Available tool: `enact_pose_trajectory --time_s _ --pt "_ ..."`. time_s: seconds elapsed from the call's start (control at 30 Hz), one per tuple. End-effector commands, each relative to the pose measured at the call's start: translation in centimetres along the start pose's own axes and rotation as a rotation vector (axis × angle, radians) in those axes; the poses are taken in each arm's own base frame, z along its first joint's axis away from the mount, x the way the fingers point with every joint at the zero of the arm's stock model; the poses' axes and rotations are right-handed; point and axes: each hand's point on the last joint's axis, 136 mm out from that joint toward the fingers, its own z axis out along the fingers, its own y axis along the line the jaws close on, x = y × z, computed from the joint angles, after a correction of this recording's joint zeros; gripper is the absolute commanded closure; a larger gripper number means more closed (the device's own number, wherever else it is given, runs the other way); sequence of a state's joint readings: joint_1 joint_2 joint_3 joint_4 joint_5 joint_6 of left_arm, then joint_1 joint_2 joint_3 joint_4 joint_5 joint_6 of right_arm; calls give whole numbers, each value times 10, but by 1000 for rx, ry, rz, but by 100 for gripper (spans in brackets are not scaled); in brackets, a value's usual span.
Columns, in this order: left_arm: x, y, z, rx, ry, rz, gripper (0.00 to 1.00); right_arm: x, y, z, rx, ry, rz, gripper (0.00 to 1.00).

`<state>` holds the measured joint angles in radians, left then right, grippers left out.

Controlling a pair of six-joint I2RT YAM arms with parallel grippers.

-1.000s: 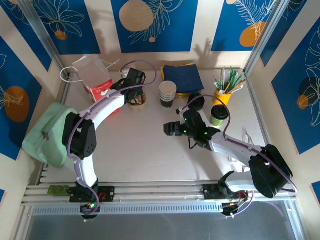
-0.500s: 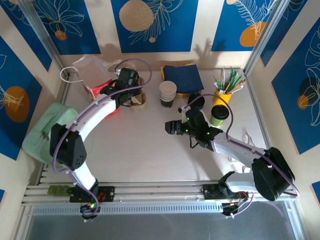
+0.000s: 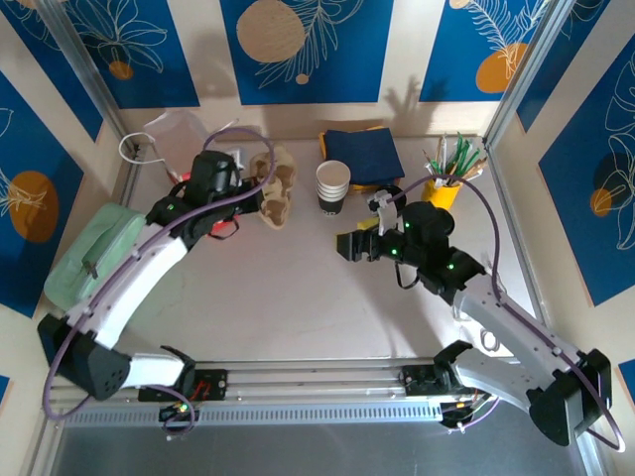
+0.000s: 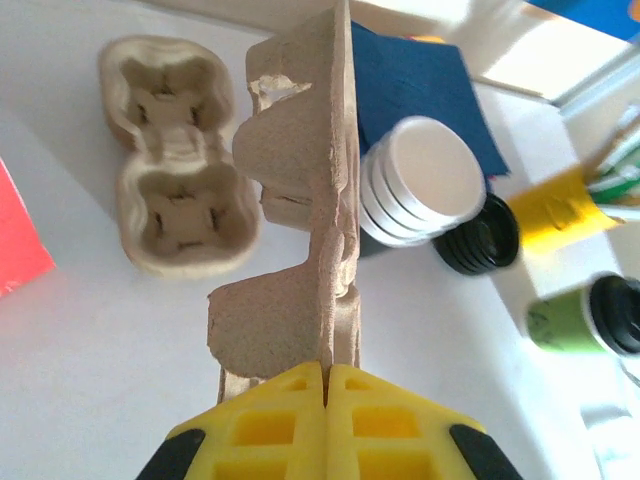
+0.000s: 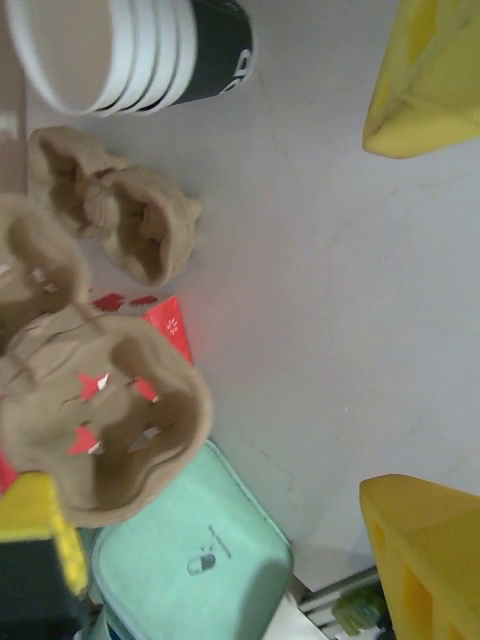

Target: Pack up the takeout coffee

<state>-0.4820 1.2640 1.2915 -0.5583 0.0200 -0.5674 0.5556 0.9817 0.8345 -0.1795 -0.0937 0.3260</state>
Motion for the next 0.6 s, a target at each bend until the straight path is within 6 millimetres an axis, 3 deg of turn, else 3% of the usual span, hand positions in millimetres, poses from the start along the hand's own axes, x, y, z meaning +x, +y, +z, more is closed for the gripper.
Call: enact_pose_trajectory --time_s 0.0,0.2,0.37,0.57 --pt "29 -14 -18 133 94 0 100 -1 21 -13 -47 75 -64 17" --pt "63 -35 -41 324 180 -33 100 -4 44 -6 -31 169 -162 18" --pt "82 -42 -46 423 218 -75 100 3 63 8 -32 258 -227 17" --pt "93 -46 -45 484 248 -102 100 18 64 25 15 365 -271 15"
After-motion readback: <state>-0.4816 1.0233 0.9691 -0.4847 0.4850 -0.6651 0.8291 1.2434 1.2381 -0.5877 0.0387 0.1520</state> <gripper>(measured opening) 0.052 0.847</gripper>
